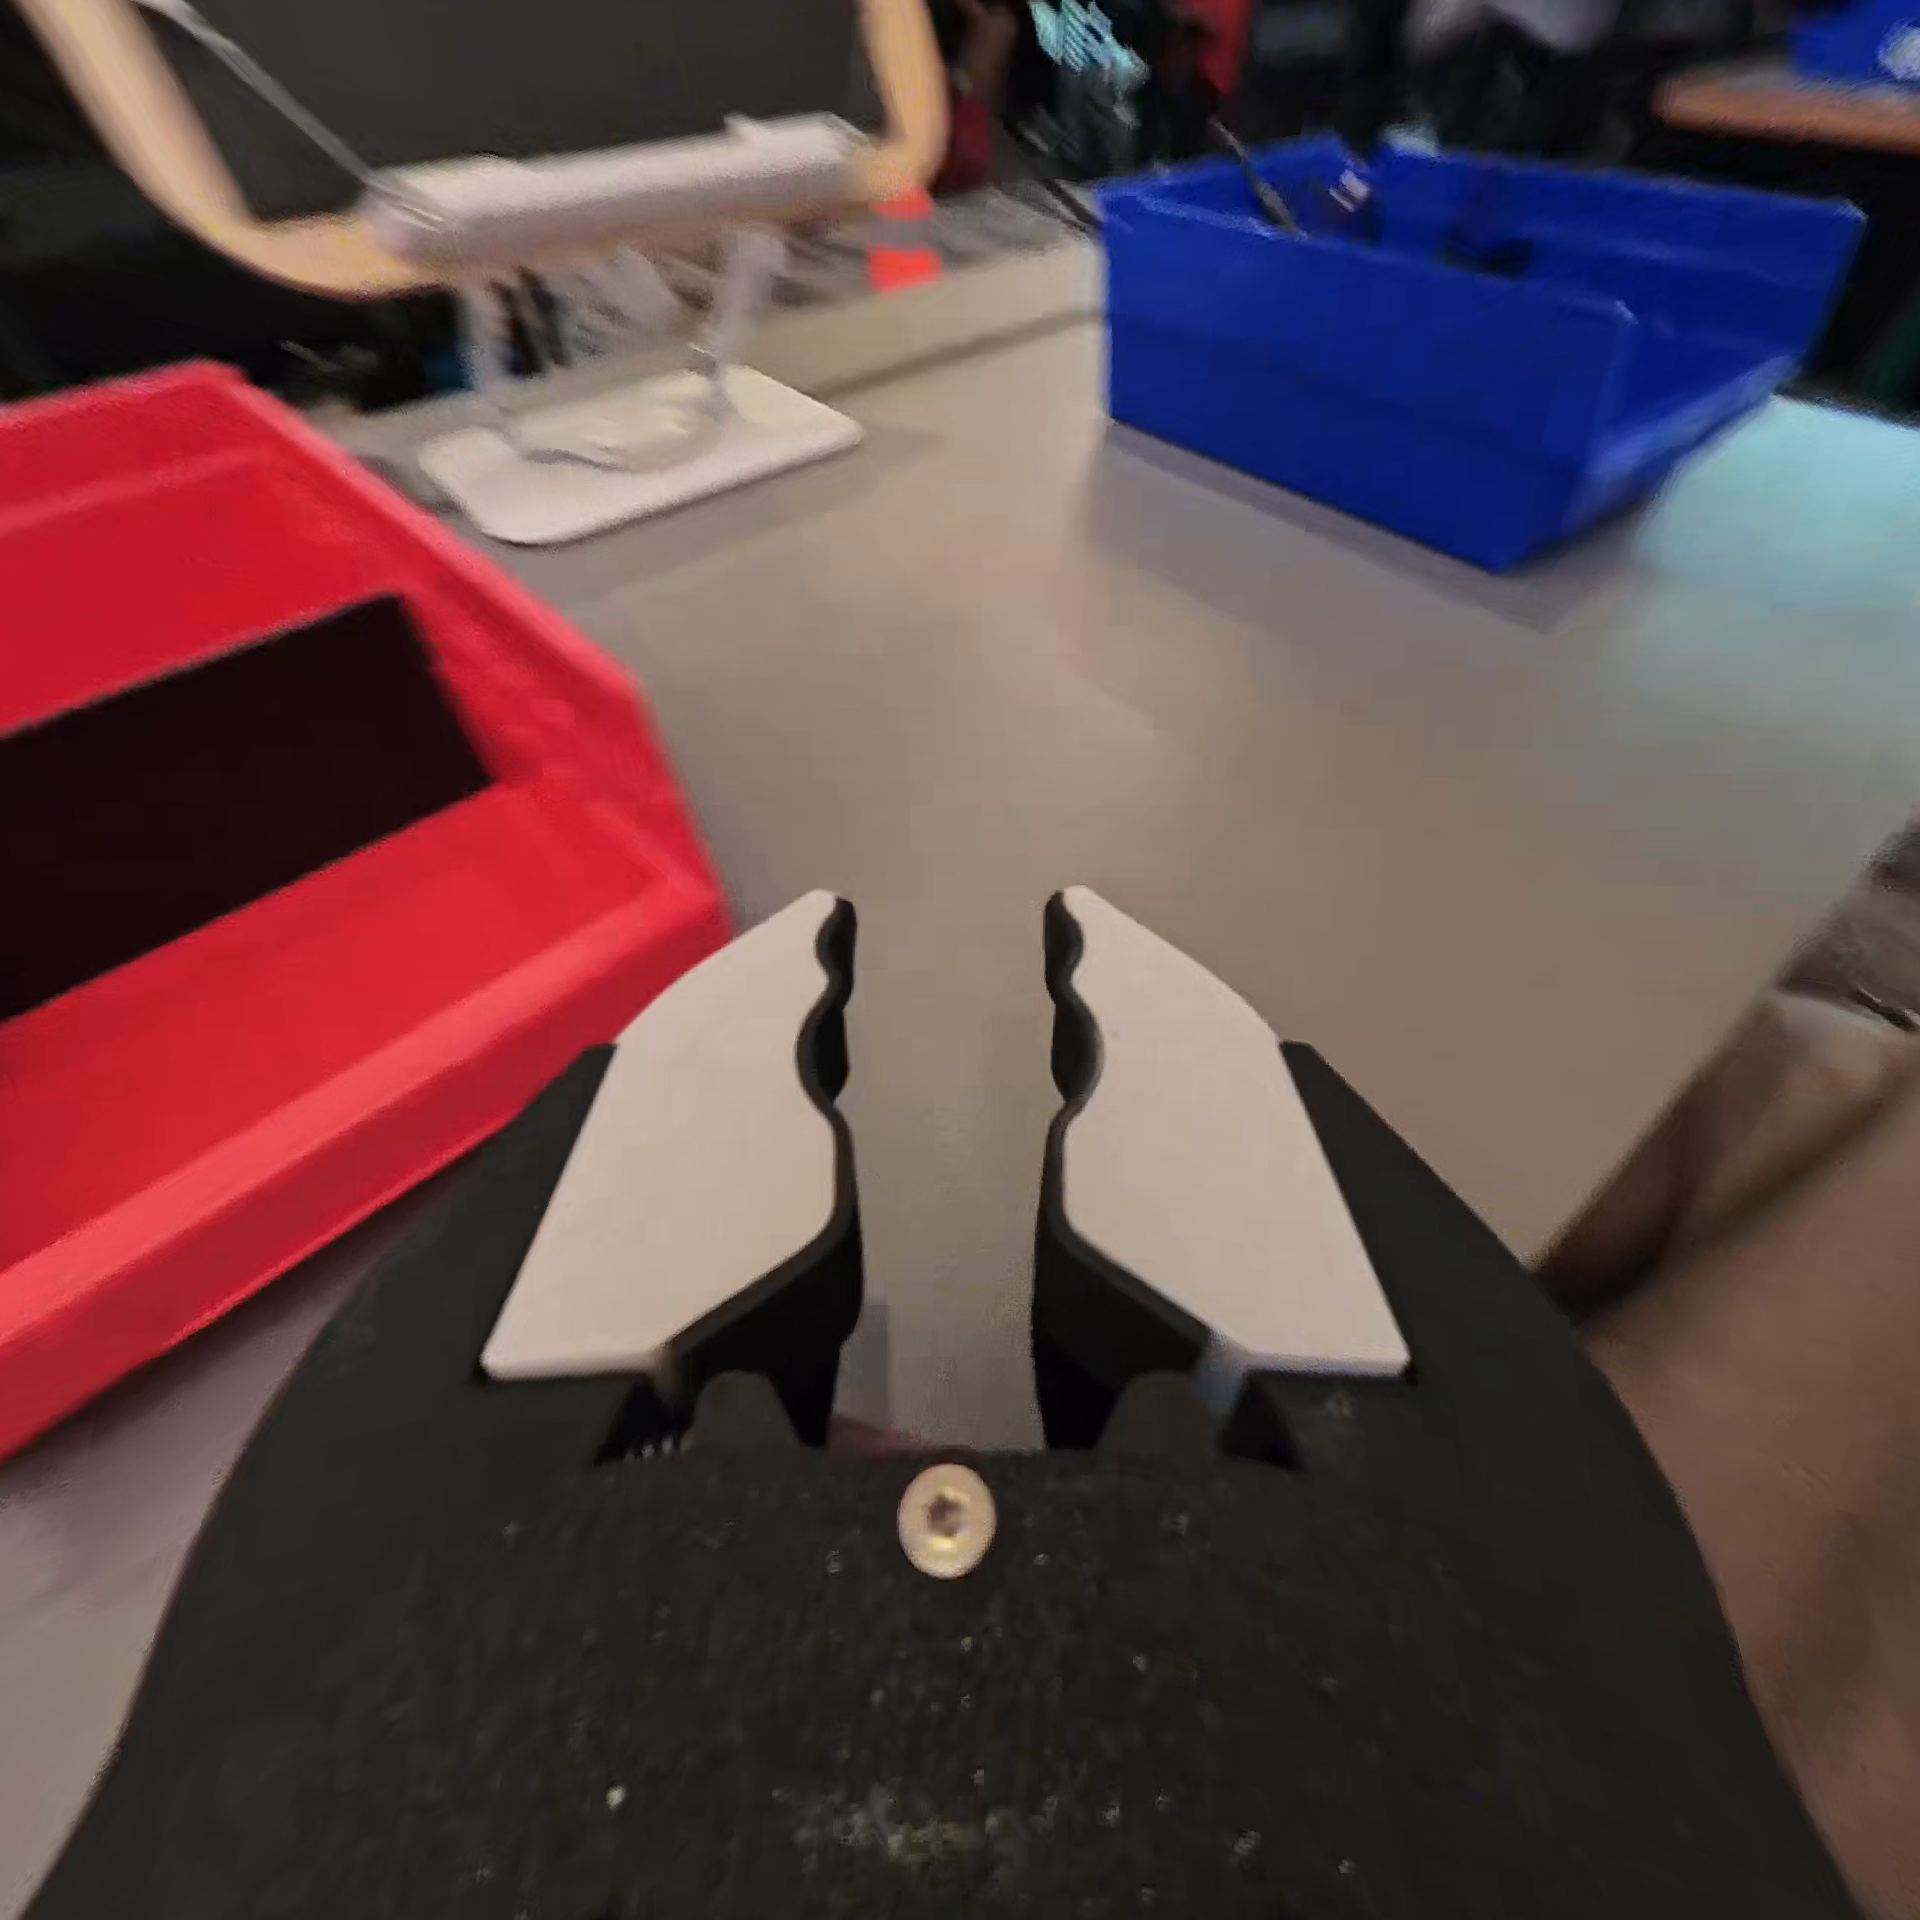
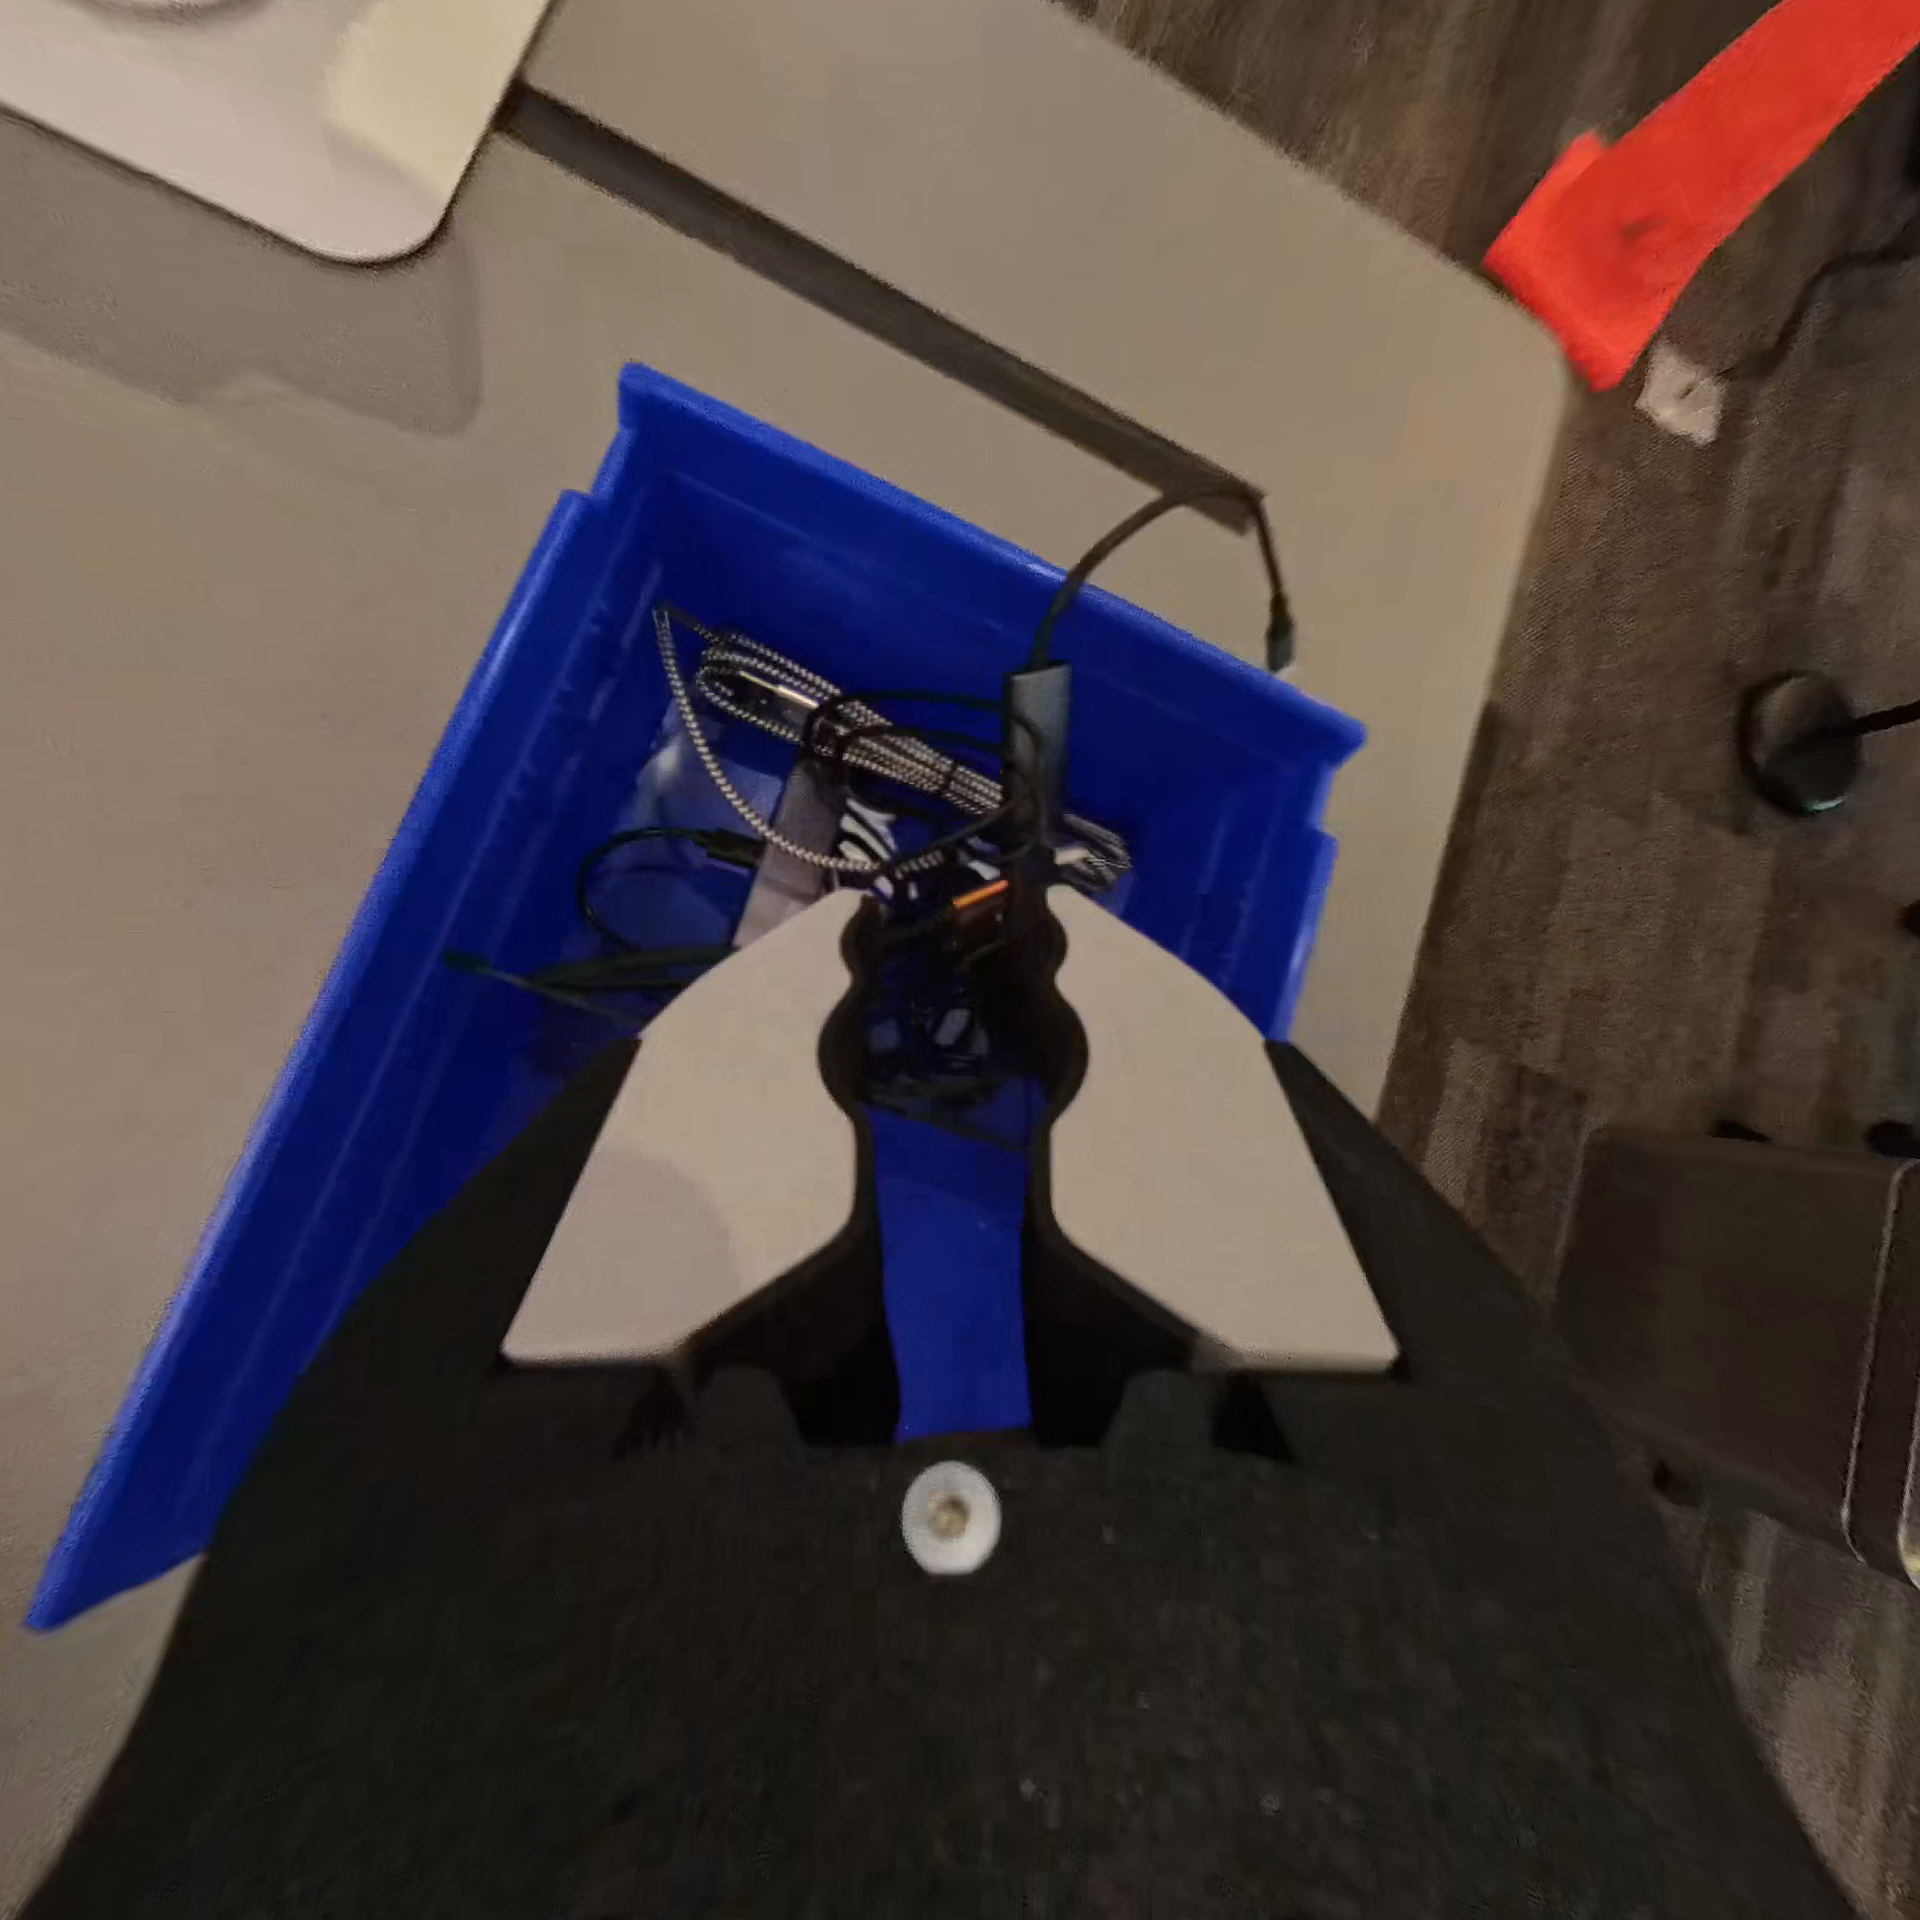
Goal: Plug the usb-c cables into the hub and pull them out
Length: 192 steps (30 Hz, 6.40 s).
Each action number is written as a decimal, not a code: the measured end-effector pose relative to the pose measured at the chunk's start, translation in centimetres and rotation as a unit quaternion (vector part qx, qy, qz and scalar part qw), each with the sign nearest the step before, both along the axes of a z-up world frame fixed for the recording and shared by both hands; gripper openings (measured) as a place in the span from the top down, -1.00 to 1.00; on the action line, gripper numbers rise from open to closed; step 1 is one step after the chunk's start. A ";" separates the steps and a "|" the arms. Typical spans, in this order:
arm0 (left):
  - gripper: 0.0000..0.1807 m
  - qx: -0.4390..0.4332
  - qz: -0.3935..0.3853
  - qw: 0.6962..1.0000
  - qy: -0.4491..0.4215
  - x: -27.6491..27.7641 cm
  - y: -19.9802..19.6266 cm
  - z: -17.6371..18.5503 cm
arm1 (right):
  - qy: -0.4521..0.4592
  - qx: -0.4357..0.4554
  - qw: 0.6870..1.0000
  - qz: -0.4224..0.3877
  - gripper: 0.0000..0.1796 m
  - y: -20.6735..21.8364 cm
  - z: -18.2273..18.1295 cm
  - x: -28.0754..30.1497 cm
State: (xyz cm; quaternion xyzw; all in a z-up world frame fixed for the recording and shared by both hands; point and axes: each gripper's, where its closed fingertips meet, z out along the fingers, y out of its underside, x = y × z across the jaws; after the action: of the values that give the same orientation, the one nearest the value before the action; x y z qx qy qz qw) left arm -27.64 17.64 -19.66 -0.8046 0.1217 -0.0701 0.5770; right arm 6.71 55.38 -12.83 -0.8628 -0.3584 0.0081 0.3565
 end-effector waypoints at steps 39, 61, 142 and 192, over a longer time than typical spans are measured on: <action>0.57 -0.042 0.322 0.946 0.000 -14.8 -5.1 -1.5 | 0.292 0.111 0.945 -0.099 0.75 -15.7 -8.1 3.8; 0.51 -0.075 -0.056 0.995 -0.038 12.5 6.1 -2.0 | 0.314 0.144 0.938 0.018 0.33 -22.0 -4.8 -5.5; 0.96 -0.074 0.368 0.927 -0.004 -18.9 -16.3 -1.6 | 0.237 -0.003 0.954 0.184 0.80 -42.8 -10.1 -38.7; 0.82 -0.065 0.023 0.998 -0.009 30.0 20.0 -2.2 | 0.223 0.068 0.957 -0.171 0.98 -11.4 -9.9 13.2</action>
State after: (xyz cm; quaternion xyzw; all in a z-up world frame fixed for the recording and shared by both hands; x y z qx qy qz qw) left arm 2.35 37.62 -21.86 -0.8425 0.0928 -0.0718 0.5257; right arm 19.88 44.03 -22.74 -0.8609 -0.1167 0.1151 0.4817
